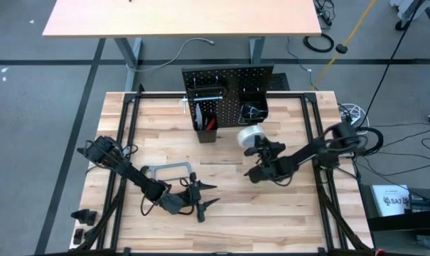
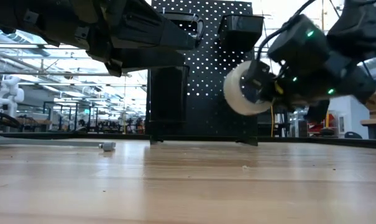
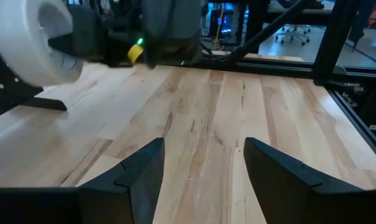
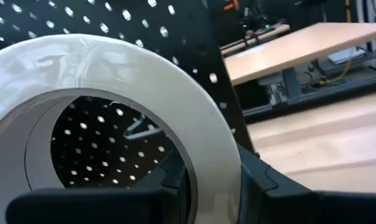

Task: Hang tools onto peg board
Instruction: Hang the white tape on the pegboard

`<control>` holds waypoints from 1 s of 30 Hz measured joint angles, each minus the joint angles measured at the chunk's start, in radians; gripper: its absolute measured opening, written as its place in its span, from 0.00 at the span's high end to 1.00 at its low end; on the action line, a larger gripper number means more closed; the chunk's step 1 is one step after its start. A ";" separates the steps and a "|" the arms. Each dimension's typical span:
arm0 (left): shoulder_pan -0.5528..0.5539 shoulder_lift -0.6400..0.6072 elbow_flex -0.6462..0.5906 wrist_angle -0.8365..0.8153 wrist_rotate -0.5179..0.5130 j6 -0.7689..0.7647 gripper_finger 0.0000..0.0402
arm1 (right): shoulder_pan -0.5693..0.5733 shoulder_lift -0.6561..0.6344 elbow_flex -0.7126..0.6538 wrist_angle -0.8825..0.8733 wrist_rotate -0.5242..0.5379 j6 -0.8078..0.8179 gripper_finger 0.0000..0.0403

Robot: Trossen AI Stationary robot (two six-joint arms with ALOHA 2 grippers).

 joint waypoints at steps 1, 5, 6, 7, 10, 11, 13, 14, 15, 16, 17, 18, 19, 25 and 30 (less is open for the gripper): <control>0.000 -0.001 0.000 0.000 0.000 0.000 0.44 | -0.012 0.023 0.005 0.035 -0.001 -0.012 0.83; 0.000 -0.001 0.000 -0.011 0.000 0.001 0.44 | -0.055 0.095 0.049 0.090 -0.001 -0.041 0.83; 0.000 -0.001 0.000 -0.014 0.000 0.001 0.44 | -0.066 0.108 0.062 0.089 -0.003 -0.046 0.83; 0.000 -0.001 0.000 -0.016 0.000 0.001 0.44 | -0.078 0.117 0.072 0.089 -0.005 -0.053 0.83; 0.000 0.000 0.000 -0.016 0.011 0.001 0.44 | -0.111 0.137 0.098 0.093 -0.004 -0.058 0.83; 0.000 -0.001 0.000 -0.017 0.011 0.001 0.44 | -0.121 0.138 0.103 0.092 -0.005 -0.060 0.83; 0.000 -0.001 0.000 -0.017 0.011 0.001 0.44 | -0.142 0.139 0.105 0.093 -0.001 -0.061 0.83; 0.000 0.000 0.000 -0.018 0.012 0.001 0.44 | -0.152 0.139 0.105 0.092 0.000 -0.058 0.83; 0.000 -0.001 0.000 -0.018 0.014 0.001 0.44 | -0.162 0.139 0.105 0.092 -0.001 -0.055 0.83; 0.000 -0.001 0.000 -0.018 0.016 0.000 0.44 | -0.172 0.139 0.105 0.092 -0.004 -0.051 0.83; 0.000 -0.001 0.000 -0.018 0.016 0.000 0.44 | -0.178 0.139 0.105 0.092 -0.005 -0.044 0.83; 0.000 -0.001 0.000 -0.018 0.016 -0.001 0.44 | -0.183 0.139 0.105 0.091 -0.006 -0.037 0.83; 0.000 -0.001 0.000 -0.019 0.016 -0.001 0.44 | -0.187 0.139 0.105 0.090 -0.005 -0.035 0.83; 0.000 -0.001 -0.001 -0.034 0.016 -0.009 0.44 | -0.210 0.139 0.105 0.099 -0.003 -0.028 0.83; 0.000 -0.001 -0.001 -0.035 0.016 -0.009 0.44 | -0.219 0.139 0.106 0.099 -0.004 -0.008 0.83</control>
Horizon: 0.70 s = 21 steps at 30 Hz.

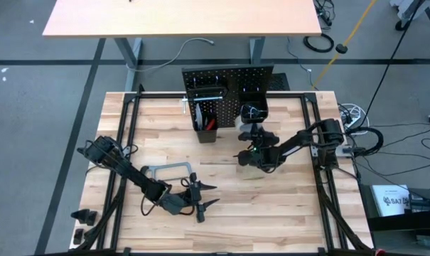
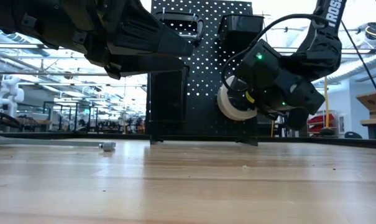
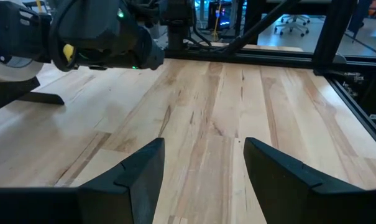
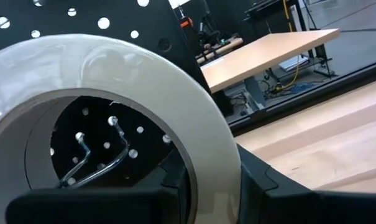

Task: Hang tools onto peg board
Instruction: Hang the white tape on the pegboard

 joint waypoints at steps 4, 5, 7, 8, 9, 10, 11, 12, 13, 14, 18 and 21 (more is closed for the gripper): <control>0.000 0.000 0.000 0.000 0.002 -0.001 0.44 | -0.010 0.000 0.011 -0.001 -0.001 -0.020 0.83; 0.000 0.000 0.000 0.000 0.003 -0.001 0.44 | -0.013 0.000 0.015 -0.001 -0.002 -0.029 0.83; 0.000 0.000 0.000 0.000 0.004 -0.001 0.44 | -0.021 0.000 0.023 0.000 -0.004 -0.048 0.83; 0.000 0.000 0.000 0.000 0.004 -0.001 0.44 | -0.025 0.000 0.027 -0.001 -0.006 -0.057 0.83; 0.000 0.000 0.000 0.000 0.005 -0.001 0.44 | -0.029 0.000 0.030 0.000 -0.012 -0.063 0.83; 0.000 0.000 0.000 0.000 0.006 -0.001 0.44 | -0.033 0.000 0.034 -0.001 -0.018 -0.071 0.83; 0.000 0.000 0.000 0.000 0.006 -0.001 0.44 | -0.036 -0.001 0.038 -0.001 -0.026 -0.080 0.83; -0.001 0.000 0.000 0.000 0.007 -0.001 0.44 | -0.038 -0.001 0.040 -0.001 -0.029 -0.088 0.83; -0.001 0.000 0.000 0.000 0.012 -0.001 0.44 | -0.040 -0.001 0.042 0.000 -0.028 -0.099 0.83; -0.001 0.000 0.000 0.000 0.020 -0.001 0.44 | -0.041 -0.001 0.042 -0.001 -0.028 -0.106 0.83; -0.001 0.000 0.000 0.000 0.029 -0.004 0.44 | -0.047 -0.001 0.042 -0.006 -0.030 -0.132 0.83; -0.005 0.000 0.000 0.000 0.029 -0.004 0.44 | -0.053 -0.001 0.042 -0.007 -0.056 -0.151 0.82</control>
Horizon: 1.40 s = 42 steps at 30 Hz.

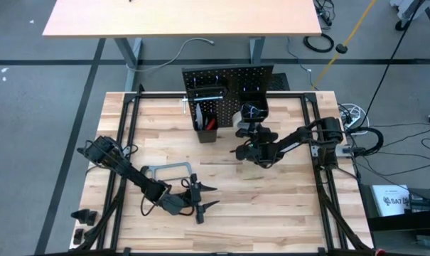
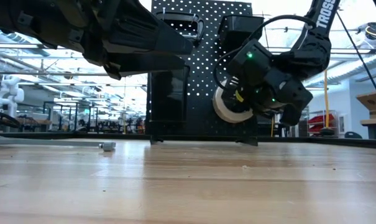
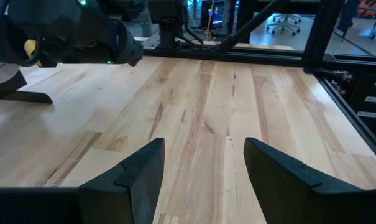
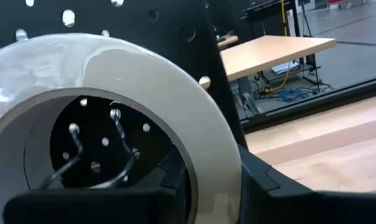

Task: Hang tools onto peg board
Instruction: Hang the white tape on the pegboard, then hang the hacksaw on the pegboard

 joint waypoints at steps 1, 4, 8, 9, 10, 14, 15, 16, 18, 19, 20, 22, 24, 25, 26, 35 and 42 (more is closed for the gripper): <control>0.000 0.000 0.000 0.000 0.000 0.000 0.44 | -0.002 0.000 0.000 -0.001 -0.008 -0.009 0.80; 0.000 0.000 0.000 0.000 0.000 0.000 0.44 | -0.010 0.000 0.000 -0.001 -0.030 -0.013 0.71; 0.000 0.000 0.000 0.000 0.000 0.000 0.44 | -0.016 0.000 0.000 -0.001 -0.049 -0.015 0.62; 0.000 0.000 0.000 0.001 0.000 0.000 0.44 | -0.017 0.000 0.000 -0.001 -0.051 -0.018 0.60; 0.000 0.000 0.000 0.001 0.000 0.000 0.44 | -0.018 0.000 0.000 0.000 -0.051 -0.024 0.58; 0.000 0.000 0.000 0.001 0.012 0.001 0.44 | -0.018 0.000 0.000 -0.001 -0.052 -0.041 0.54; 0.000 0.000 0.000 0.001 0.013 0.001 0.44 | -0.018 0.000 0.000 -0.003 -0.053 -0.041 0.53; 0.000 0.000 0.000 0.001 0.015 0.001 0.44 | -0.018 0.000 0.000 -0.008 -0.056 -0.041 0.53; 0.000 0.000 0.000 0.002 0.015 0.001 0.44 | -0.018 0.000 0.000 -0.019 -0.069 -0.047 0.51; 0.000 0.000 0.000 0.002 0.016 0.001 0.44 | -0.018 0.000 0.000 -0.021 -0.074 -0.060 0.51; 0.000 0.000 0.000 0.002 0.020 0.001 0.44 | -0.018 0.000 0.000 -0.021 -0.075 -0.080 0.50; 0.000 0.000 0.000 0.003 0.024 0.002 0.44 | -0.018 0.000 0.000 -0.021 -0.075 -0.110 0.48; 0.000 0.000 0.000 0.007 0.024 0.003 0.44 | -0.018 0.000 0.000 -0.020 -0.075 -0.133 0.46; 0.000 0.000 0.000 0.009 0.024 0.003 0.44 | -0.018 0.000 0.000 -0.021 -0.077 -0.144 0.45; 0.000 0.000 0.000 0.009 0.024 0.003 0.44 | -0.017 0.000 0.000 -0.021 -0.078 -0.158 0.44; 0.000 0.000 0.000 0.009 0.024 0.003 0.44 | 0.025 0.000 0.000 -0.019 -0.063 -0.312 0.36; -0.002 0.000 0.000 0.008 0.024 0.002 0.44 | 0.097 -0.020 0.000 -0.007 -0.009 -0.440 0.34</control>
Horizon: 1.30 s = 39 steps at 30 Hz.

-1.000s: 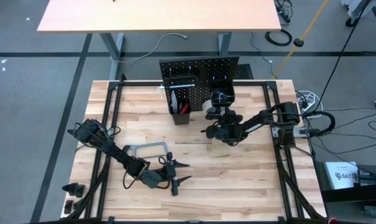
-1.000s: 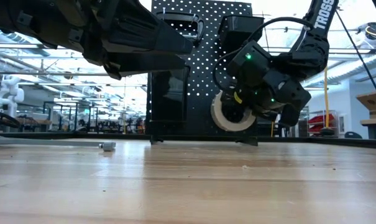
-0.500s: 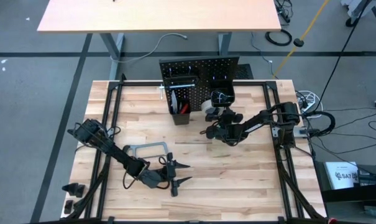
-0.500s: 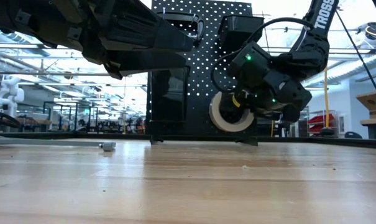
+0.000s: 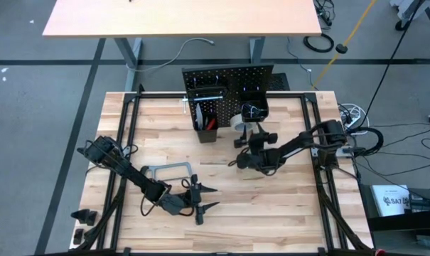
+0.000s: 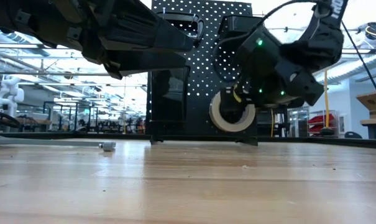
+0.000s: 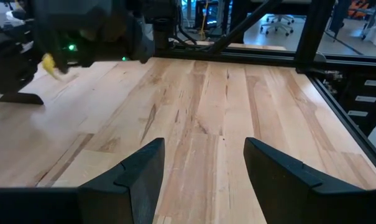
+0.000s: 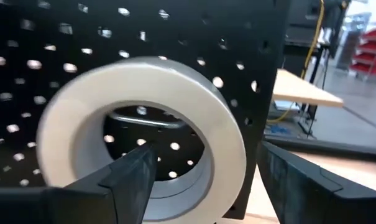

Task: Hang tools onto peg board
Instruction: Hang the hacksaw on the pegboard

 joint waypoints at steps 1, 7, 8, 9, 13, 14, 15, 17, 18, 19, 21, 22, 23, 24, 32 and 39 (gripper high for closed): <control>0.000 0.000 0.000 0.000 0.000 0.000 0.44 | 0.010 -0.007 0.000 0.001 0.001 -0.025 0.34; -0.001 0.000 0.000 0.000 0.000 -0.001 0.44 | 0.089 -0.083 0.000 -0.001 -0.042 -0.250 0.34; -0.002 0.000 0.000 0.000 0.000 -0.001 0.44 | 0.108 -0.101 0.000 -0.004 -0.072 -0.297 0.34; -0.004 0.000 0.000 -0.001 0.000 0.000 0.44 | 0.129 -0.120 0.000 -0.004 -0.103 -0.342 0.34; -0.009 0.000 0.000 -0.001 0.000 0.001 0.44 | 0.231 -0.214 0.000 -0.015 -0.213 -0.445 0.34; -0.010 0.000 0.000 -0.001 0.000 0.001 0.44 | 0.256 -0.240 0.000 -0.017 -0.242 -0.467 0.34; -0.012 -0.002 0.000 -0.006 0.000 0.002 0.44 | 0.281 -0.267 0.000 -0.017 -0.279 -0.487 0.34; -0.015 -0.008 0.000 -0.011 -0.001 0.002 0.44 | 0.326 -0.320 0.000 -0.017 -0.365 -0.522 0.34; -0.017 -0.013 0.000 -0.014 -0.001 0.002 0.44 | 0.345 -0.343 0.000 -0.016 -0.416 -0.536 0.34; -0.018 -0.018 0.000 -0.012 -0.001 0.002 0.44 | 0.363 -0.365 0.000 -0.016 -0.470 -0.547 0.34; -0.019 -0.027 0.001 -0.015 -0.001 0.002 0.44 | 0.396 -0.401 0.000 -0.020 -0.543 -0.555 0.34; -0.019 -0.031 0.001 -0.020 -0.001 0.003 0.44 | 0.411 -0.414 0.000 -0.020 -0.570 -0.555 0.34; -0.019 -0.036 0.001 -0.029 -0.001 0.003 0.44 | 0.424 -0.427 0.000 -0.022 -0.597 -0.555 0.34; -0.019 -0.045 0.001 -0.045 -0.001 0.003 0.44 | 0.436 -0.437 0.000 -0.023 -0.633 -0.555 0.34; -0.023 -0.249 0.001 -0.581 0.064 -0.177 0.44 | 0.479 -0.475 0.000 -0.022 -0.885 -0.535 0.34; -0.025 -0.476 0.001 -1.038 0.129 -0.370 0.44 | 0.478 -0.475 0.000 0.000 -1.023 -0.508 0.34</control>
